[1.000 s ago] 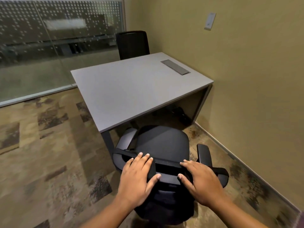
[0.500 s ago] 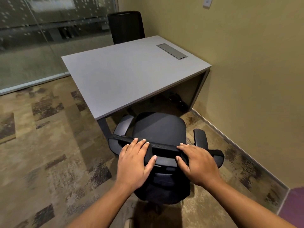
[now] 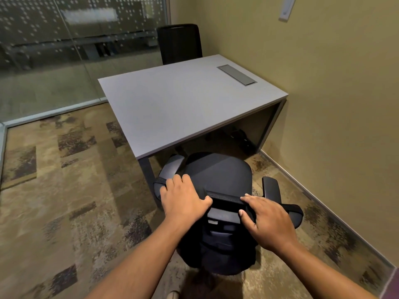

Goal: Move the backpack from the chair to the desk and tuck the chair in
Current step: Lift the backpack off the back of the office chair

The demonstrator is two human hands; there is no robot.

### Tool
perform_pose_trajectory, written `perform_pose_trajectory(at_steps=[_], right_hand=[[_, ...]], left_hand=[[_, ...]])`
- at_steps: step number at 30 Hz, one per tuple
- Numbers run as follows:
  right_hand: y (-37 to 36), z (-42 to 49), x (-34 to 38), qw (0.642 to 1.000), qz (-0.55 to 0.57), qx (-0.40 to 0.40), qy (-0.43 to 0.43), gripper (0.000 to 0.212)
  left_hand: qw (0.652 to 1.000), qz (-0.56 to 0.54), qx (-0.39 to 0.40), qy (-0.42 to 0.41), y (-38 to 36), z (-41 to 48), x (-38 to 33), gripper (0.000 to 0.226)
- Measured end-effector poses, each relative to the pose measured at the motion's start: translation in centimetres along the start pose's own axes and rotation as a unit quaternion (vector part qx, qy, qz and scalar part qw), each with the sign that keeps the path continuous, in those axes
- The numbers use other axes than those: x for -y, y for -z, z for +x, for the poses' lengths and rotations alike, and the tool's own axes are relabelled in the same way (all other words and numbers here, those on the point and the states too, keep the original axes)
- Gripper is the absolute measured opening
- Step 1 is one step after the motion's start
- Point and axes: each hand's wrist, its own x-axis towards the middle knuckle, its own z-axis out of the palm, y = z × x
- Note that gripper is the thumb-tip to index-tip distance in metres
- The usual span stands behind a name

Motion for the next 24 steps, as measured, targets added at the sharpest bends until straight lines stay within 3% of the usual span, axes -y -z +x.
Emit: perform_pose_trajectory(at_steps=[3, 8, 18, 24], right_hand=[[0.0, 0.1, 0.0, 1.000, 0.004, -0.003, 0.000, 0.058], [-0.1, 0.0, -0.3, 1.000, 0.002, -0.011, -0.001, 0.056], [0.2, 0.2, -1.4, 1.000, -0.001, -0.001, 0.012, 0.052], [0.5, 0.4, -2.0, 1.000, 0.009, 0.018, 0.011, 0.053]], left_hand=[[0.998, 0.012, 0.059, 0.020, 0.8, 0.9, -0.5, 0.079], [0.988, -0.057, 0.135, 0.043, 1.8, 1.8, -1.0, 0.080], [0.942, -0.259, 0.185, 0.103, 2.8, 3.0, 1.8, 0.086], [0.908, -0.371, 0.168, 0.096, 1.9, 2.3, 2.9, 0.058]])
